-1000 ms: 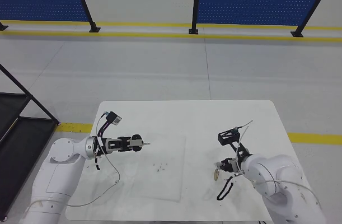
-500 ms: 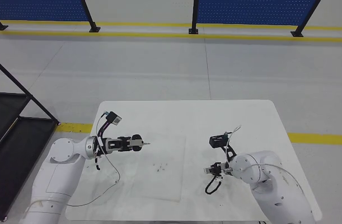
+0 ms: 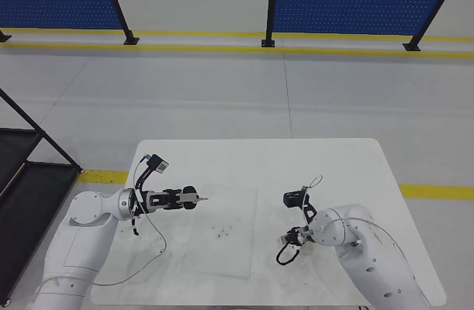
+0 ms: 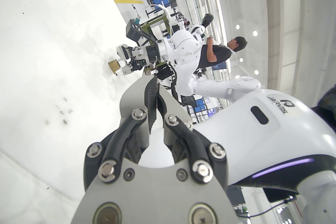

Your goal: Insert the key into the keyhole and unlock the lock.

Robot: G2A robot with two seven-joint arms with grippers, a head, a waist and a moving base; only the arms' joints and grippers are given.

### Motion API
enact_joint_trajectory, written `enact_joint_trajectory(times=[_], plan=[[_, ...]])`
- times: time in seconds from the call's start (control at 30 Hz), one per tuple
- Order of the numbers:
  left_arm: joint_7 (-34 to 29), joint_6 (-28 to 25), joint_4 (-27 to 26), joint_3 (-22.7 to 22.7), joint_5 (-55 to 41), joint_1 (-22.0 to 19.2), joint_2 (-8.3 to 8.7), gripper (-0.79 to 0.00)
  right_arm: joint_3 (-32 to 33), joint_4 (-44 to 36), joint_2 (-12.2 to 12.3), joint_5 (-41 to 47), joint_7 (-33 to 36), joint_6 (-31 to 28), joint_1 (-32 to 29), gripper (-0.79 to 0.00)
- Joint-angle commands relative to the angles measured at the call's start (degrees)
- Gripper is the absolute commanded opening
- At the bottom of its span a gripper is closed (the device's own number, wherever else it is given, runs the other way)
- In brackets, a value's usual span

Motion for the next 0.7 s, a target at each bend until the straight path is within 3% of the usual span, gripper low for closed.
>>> enact_joint_trajectory(times=[0.0,0.67], plan=[[0.00,0.00,0.00,0.00,0.00,0.00,0.00,-0.785,0.02,-0.02,0.02,-0.45,0.00,0.00,-0.01,0.000],[0.00,0.00,0.00,0.00,0.00,0.00,0.00,-0.785,1.67,-1.87,0.13,-3.07,-1.69,1.66,-1.90,0.000]])
